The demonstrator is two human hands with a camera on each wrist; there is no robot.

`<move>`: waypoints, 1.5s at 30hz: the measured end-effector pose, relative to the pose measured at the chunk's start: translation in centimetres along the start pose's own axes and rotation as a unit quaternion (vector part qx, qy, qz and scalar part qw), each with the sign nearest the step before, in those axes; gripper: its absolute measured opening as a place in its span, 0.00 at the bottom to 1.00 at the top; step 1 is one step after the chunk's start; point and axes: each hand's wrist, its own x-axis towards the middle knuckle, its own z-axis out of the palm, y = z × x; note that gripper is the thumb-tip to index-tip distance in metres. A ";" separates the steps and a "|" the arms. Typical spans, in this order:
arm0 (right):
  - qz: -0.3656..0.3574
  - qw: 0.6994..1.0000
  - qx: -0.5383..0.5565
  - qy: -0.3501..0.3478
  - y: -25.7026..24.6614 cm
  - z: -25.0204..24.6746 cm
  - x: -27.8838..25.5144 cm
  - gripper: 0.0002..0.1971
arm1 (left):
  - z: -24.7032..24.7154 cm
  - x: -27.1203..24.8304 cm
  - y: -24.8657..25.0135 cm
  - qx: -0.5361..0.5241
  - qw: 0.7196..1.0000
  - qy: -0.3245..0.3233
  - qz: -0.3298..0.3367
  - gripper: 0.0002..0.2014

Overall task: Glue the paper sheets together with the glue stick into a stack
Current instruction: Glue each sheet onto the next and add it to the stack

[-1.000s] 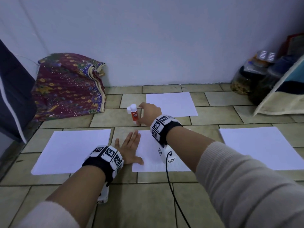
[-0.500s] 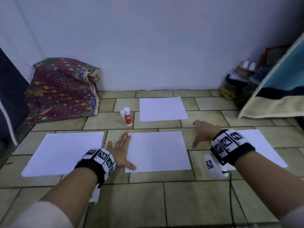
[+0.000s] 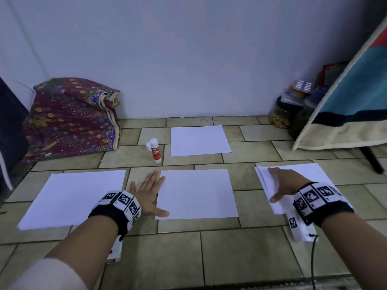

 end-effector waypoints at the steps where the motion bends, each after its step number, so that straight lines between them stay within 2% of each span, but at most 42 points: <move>1: -0.006 1.000 0.000 0.007 0.2 0.0 -0.1 0.53 | 0.0 0.0 0.1 0.001 1.000 -0.003 -0.001 0.86; 3: -0.002 1.000 0.008 0.028 0.7 -0.1 -0.3 0.46 | -0.1 -0.1 0.2 0.003 1.000 -0.004 -0.004 0.86; 7: 0.029 0.990 0.042 0.130 0.7 -1.8 -1.4 0.25 | 0.1 -0.1 0.4 0.003 1.000 0.005 -0.008 0.85; 11: 0.054 0.963 0.091 0.249 -0.8 -4.2 -2.8 0.14 | 0.6 -0.2 0.6 0.012 0.998 0.052 -0.019 0.86; 13: 0.037 0.953 0.127 0.271 -3.1 -4.9 -3.6 0.13 | 0.7 -0.1 0.8 0.027 0.998 0.050 -0.018 0.85; 18: -0.079 0.969 0.140 0.185 -12.6 -2.8 -5.3 0.19 | 0.6 0.2 0.9 0.036 0.999 0.017 -0.011 0.82; 20: -0.137 0.974 0.134 0.125 -15.9 -1.0 -4.9 0.25 | 0.6 0.2 0.9 0.036 0.999 0.015 -0.012 0.83; 22: -0.165 0.975 0.130 0.073 -18.4 1.0 -3.5 0.34 | 0.5 0.2 1.0 0.033 0.999 0.014 -0.015 0.83; 26: -0.124 0.981 0.146 0.038 -21.9 3.8 -1.2 0.34 | 0.6 0.5 0.9 0.033 0.999 0.019 -0.023 0.81; 30: -0.118 0.982 0.135 0.052 -23.3 4.1 -1.2 0.28 | 1.2 0.6 1.0 0.047 0.997 0.043 -0.048 0.64; 33: -0.107 0.984 0.126 0.060 -23.8 3.8 -1.5 0.27 | 1.2 0.8 1.0 0.045 0.996 0.043 -0.056 0.61; 38: -0.100 0.985 0.128 0.060 -24.3 3.5 -1.7 0.27 | 1.3 1.0 0.9 0.047 0.997 0.035 -0.054 0.67; 45: -0.105 0.985 0.123 0.067 -24.3 3.7 -2.0 0.26 | 1.5 1.4 0.6 0.056 0.996 0.034 -0.053 0.69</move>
